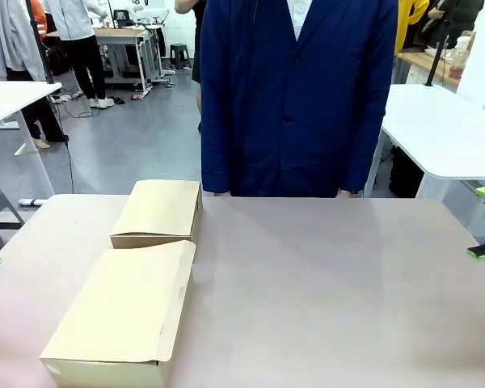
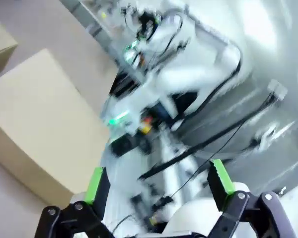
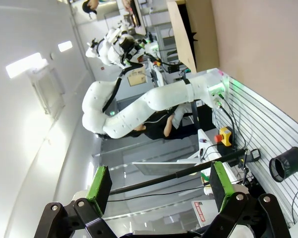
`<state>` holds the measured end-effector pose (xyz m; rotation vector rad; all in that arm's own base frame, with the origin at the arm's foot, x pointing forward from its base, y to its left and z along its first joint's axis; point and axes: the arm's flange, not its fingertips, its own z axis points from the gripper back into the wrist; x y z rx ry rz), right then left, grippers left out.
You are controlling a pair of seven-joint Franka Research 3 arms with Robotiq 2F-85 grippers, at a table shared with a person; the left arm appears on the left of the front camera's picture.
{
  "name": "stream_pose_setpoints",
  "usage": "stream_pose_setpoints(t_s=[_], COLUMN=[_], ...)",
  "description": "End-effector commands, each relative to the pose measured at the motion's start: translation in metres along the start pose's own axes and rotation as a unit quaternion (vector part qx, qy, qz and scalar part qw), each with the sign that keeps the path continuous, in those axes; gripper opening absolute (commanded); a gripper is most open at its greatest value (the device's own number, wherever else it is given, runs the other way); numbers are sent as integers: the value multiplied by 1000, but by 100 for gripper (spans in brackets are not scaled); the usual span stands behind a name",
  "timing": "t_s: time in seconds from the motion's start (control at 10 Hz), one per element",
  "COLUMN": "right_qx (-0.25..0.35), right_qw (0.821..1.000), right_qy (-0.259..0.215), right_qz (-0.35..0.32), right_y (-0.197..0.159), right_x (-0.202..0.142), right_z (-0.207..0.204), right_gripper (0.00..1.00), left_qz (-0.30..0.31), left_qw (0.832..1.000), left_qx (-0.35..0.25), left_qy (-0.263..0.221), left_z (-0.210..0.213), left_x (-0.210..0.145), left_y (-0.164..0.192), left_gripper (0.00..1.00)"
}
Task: Place items inside the box.
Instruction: Close the lid of the Mailer Box closest to the robot.
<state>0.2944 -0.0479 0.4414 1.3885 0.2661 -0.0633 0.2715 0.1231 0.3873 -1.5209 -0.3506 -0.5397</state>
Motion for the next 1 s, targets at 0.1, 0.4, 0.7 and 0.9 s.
stream_pose_setpoints(t_s=[0.1, 0.4, 0.7, 0.9], right_qx=[4, 4, 4, 4], right_qw=[1000, 1000, 1000, 1000], right_qy=[-7, -7, -7, -7], right_qz=[8, 8, 8, 8], right_y=[0, 0, 0, 0], right_x=[-1, -1, -1, -1], right_z=[-2, -2, -2, -2], right_gripper=[100, 100, 100, 100], left_qz=[-69, -69, -69, -69], left_qw=[997, 997, 997, 997], left_qx=[28, 28, 28, 28], left_qy=[38, 38, 38, 38], left_z=[-10, -10, -10, -10], left_x=[-4, -4, -4, -4], left_y=[-20, -20, -20, -20], left_gripper=[100, 100, 100, 100])
